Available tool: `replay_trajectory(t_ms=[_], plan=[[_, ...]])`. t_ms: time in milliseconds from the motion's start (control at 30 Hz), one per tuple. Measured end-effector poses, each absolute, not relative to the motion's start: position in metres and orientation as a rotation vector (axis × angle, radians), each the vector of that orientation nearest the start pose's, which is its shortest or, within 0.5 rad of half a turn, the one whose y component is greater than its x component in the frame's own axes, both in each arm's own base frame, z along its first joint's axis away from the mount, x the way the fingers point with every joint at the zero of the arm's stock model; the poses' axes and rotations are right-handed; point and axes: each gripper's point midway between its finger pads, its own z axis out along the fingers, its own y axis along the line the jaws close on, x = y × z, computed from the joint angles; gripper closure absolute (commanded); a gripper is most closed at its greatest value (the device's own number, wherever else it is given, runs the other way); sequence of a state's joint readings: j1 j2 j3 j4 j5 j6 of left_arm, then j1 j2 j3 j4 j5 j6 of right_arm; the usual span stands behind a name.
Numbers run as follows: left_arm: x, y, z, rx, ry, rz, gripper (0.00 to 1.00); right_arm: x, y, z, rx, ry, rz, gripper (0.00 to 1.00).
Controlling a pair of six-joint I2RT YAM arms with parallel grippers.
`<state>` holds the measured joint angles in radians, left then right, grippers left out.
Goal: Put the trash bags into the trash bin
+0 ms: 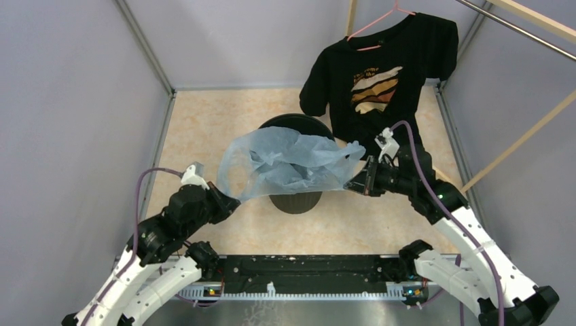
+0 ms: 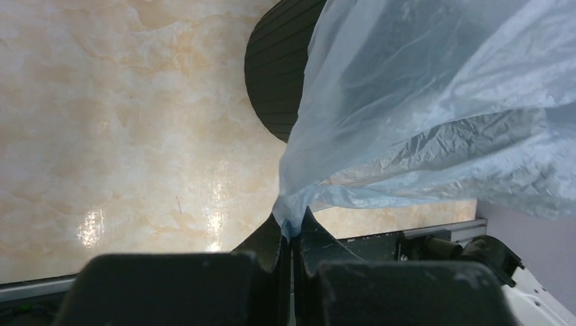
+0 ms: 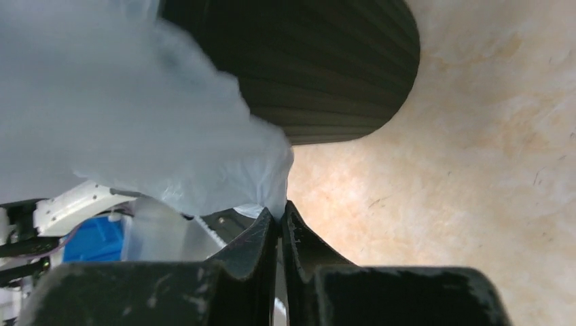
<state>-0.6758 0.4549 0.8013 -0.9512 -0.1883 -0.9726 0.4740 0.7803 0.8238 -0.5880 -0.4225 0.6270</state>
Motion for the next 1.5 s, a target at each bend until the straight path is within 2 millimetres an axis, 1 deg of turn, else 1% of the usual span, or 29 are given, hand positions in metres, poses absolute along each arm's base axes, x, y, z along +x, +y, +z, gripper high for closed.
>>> replay_trajectory(t_ms=[67, 133, 167, 233, 333, 367, 433, 467, 567, 633, 667, 767, 800, 867, 933, 1000, 1100, 1167, 1233, 1267, 1367, 1467, 1500], plan=[[0.152, -0.12, 0.201, -0.442, 2.231, -0.69, 0.99, 0.188, 0.198, 0.218, -0.123, 2.242, 1.042, 0.8], [0.159, -0.122, 0.197, -0.427, 2.242, -0.655, 0.86, 0.195, 0.199, 0.212, -0.159, 2.213, 1.019, 0.74], [0.163, -0.123, 0.196, -0.418, 2.246, -0.638, 0.77, 0.198, 0.2, 0.211, -0.175, 2.202, 1.009, 0.71], [0.17, -0.126, 0.191, -0.393, 2.264, -0.598, 0.63, 0.205, 0.201, 0.209, -0.215, 2.181, 0.98, 0.64], [0.175, -0.129, 0.191, -0.362, 2.294, -0.554, 0.52, 0.211, 0.197, 0.213, -0.263, 2.171, 0.916, 0.49], [0.177, -0.129, 0.194, -0.358, 2.296, -0.547, 0.47, 0.213, 0.194, 0.217, -0.273, 2.165, 0.891, 0.42], [0.175, -0.128, 0.199, -0.345, 2.297, -0.542, 0.29, 0.213, 0.187, 0.228, -0.293, 2.142, 0.841, 0.29], [0.172, -0.126, 0.202, -0.335, 2.294, -0.547, 0.21, 0.21, 0.181, 0.236, -0.307, 2.124, 0.808, 0.26], [0.156, -0.122, 0.217, -0.294, 2.269, -0.616, 0.09, 0.197, 0.166, 0.257, -0.325, 2.086, 0.751, 0.12], [0.14, -0.118, 0.239, -0.257, 2.205, -0.711, 0.04, 0.188, 0.154, 0.277, -0.332, 2.053, 0.712, 0.05], [0.134, -0.116, 0.249, -0.243, 2.17, -0.748, 0.03, 0.183, 0.149, 0.288, -0.34, 2.029, 0.695, 0.03], [0.114, -0.1, 0.294, -0.213, 2.009, -0.847, 0.02, 0.173, 0.141, 0.32, -0.401, 1.927, 0.667, 0.04], [0.11, -0.095, 0.308, -0.21, 1.965, -0.856, 0.02, 0.169, 0.141, 0.331, -0.44, 1.884, 0.667, 0.04], [0.11, -0.086, 0.329, -0.205, 1.907, -0.838, 0.02, 0.163, 0.145, 0.351, -0.542, 1.791, 0.671, 0.03], [0.116, -0.08, 0.341, -0.193, 1.904, -0.767, 0.02, 0.161, 0.151, 0.37, -0.648, 1.684, 0.663, 0.01], [0.134, -0.08, 0.345, -0.183, 1.95, -0.653, 0.02, 0.163, 0.155, 0.386, -0.728, 1.577, 0.634, 0.01], [0.168, -0.09, 0.336, -0.142, 2.05, -0.461, 0.02, 0.168, 0.161, 0.406, -0.823, 1.449, 0.586, 0.04], [0.18, -0.096, 0.327, -0.091, 2.094, -0.393, 0.04, 0.174, 0.168, 0.42, -0.885, 1.378, 0.567, 0.05], [0.184, -0.099, 0.324, -0.051, 2.109, -0.365, 0.09, 0.179, 0.178, 0.428, -0.942, 1.326, 0.567, 0.07], [0.185, -0.099, 0.325, -0.035, 2.1, -0.359, 0.13, 0.182, 0.184, 0.429, -0.975, 1.306, 0.578, 0.09], [0.186, -0.098, 0.327, -0.022, 2.092, -0.353, 0.2, 0.192, 0.201, 0.426, -1.061, 1.284, 0.623, 0.16], [0.19, -0.1, 0.326, -0.013, 2.091, -0.337, 0.26, 0.201, 0.215, 0.421, -1.125, 1.274, 0.654, 0.16], [0.192, -0.1, 0.325, -0.013, 2.095, -0.326, 0.28, 0.207, 0.221, 0.416, -1.149, 1.279, 0.665, 0.15]])
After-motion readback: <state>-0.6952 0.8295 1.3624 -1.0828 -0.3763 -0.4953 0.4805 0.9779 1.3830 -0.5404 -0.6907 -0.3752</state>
